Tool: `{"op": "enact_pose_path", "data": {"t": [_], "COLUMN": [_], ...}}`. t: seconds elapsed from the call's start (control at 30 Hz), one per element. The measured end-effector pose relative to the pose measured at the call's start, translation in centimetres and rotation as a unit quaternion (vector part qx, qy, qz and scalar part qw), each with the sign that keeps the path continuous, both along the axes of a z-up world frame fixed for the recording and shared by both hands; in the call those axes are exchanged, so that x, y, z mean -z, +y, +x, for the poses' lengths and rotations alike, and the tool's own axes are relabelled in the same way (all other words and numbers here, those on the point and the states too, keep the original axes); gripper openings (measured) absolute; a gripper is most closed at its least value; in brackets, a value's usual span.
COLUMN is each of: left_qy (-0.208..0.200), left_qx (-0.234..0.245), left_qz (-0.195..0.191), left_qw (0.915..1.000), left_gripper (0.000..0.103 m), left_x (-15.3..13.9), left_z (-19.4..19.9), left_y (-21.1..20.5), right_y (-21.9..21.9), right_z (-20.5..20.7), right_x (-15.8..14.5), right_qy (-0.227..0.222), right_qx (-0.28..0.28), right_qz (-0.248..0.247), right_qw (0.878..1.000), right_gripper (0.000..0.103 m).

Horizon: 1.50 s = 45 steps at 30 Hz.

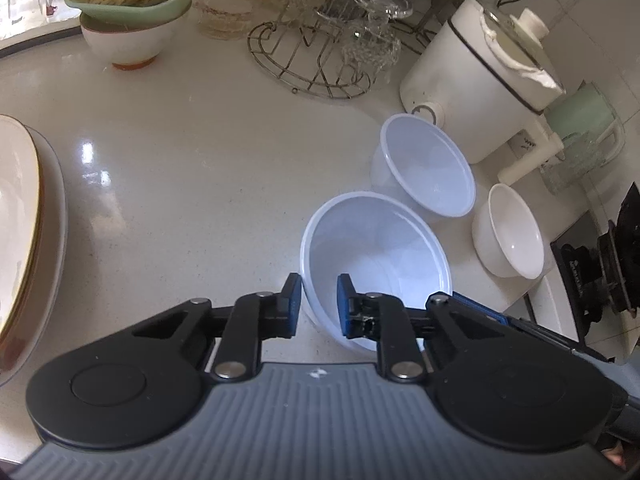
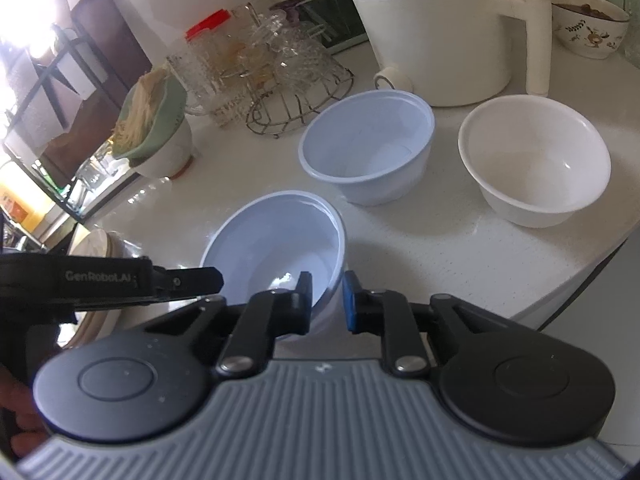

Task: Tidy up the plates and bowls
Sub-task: 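Close both grippers on the rim of a white plastic bowl, then lift the white plastic bowl with both grippers and carry it over another plastic bowl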

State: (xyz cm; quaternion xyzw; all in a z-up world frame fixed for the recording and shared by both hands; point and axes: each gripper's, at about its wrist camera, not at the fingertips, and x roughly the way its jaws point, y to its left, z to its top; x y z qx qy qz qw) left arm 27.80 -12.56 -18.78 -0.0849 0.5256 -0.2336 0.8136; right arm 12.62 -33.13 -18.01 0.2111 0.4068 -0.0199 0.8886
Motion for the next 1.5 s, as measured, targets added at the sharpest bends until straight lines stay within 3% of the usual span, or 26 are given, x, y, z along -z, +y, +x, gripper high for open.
{"op": "enact_pose_path", "data": {"t": [0.5,0.8,1.23,1.5], "left_qy": [-0.014,-0.002,0.022,0.012], "left_qx": [-0.059,-0.084,-0.098,-0.122], "left_qz": [-0.005,0.026,0.046,0.055], "left_qw": [0.9981,0.9961,0.9938,0.9909], "left_gripper": [0.022,0.022,0.022,0.024], "left_x": [-2.1,-1.3,-0.5,-2.1], "left_z": [0.1,0.3,0.4,0.7], "left_y": [5.1,6.4,6.8,7.6], "right_y": [3.3,5.2,5.9,5.2], "right_z": [3.1,5.1,5.4,5.2], "right_x": [-1.1,-0.7,0.1,-1.2], "right_qy": [-0.013,0.005,0.022,0.013], "right_qx": [-0.094,-0.131,-0.143,-0.127], "right_qz": [-0.018,-0.028,-0.034,-0.029], "right_qw": [0.995,0.991,0.989,0.991], "right_gripper": [0.019,0.019,0.019,0.02]}}
